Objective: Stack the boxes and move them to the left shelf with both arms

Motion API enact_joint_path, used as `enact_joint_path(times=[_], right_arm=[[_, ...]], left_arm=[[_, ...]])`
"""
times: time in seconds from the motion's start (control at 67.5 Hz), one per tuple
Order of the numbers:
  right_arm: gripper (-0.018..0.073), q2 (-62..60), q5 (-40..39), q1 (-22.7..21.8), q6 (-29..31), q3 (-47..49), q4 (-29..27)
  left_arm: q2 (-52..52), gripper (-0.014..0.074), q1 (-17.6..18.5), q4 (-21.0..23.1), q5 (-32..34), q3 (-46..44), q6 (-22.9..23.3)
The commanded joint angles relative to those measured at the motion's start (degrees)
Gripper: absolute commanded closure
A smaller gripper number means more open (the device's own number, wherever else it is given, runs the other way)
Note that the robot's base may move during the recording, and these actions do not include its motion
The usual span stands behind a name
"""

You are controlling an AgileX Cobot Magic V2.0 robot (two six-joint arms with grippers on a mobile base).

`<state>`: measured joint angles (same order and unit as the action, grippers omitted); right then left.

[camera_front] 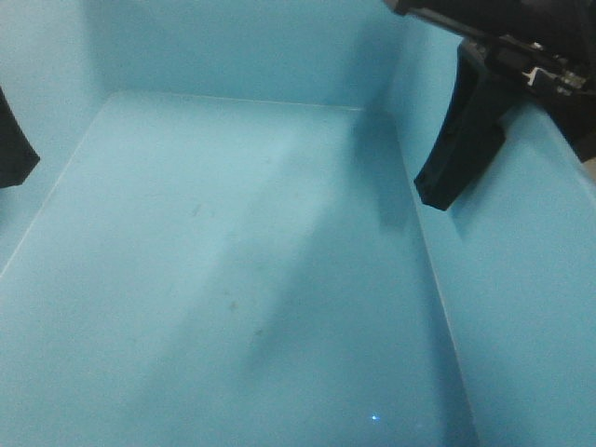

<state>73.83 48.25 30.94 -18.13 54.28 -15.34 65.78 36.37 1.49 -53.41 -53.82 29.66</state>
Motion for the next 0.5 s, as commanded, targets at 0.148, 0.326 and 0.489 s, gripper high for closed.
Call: enact_joint_path(times=[0.148, 0.326, 0.489], right_arm=[[0.0499, -2.1, 1.0, -1.2, 0.8, 0.9, 8.3], [0.0499, -2.1, 1.0, -1.2, 0.8, 0.9, 8.3], [0.0499, -2.1, 1.0, -1.2, 0.8, 0.9, 8.3]], left_arm=[[-1.9, 0.0599, -1.0, -5.8, -2.0, -1.7, -0.5], [-1.9, 0.0599, -1.0, -5.8, -2.0, -1.7, -0.5], [-1.9, 0.0599, -1.0, -5.8, -2.0, -1.7, -0.5]])
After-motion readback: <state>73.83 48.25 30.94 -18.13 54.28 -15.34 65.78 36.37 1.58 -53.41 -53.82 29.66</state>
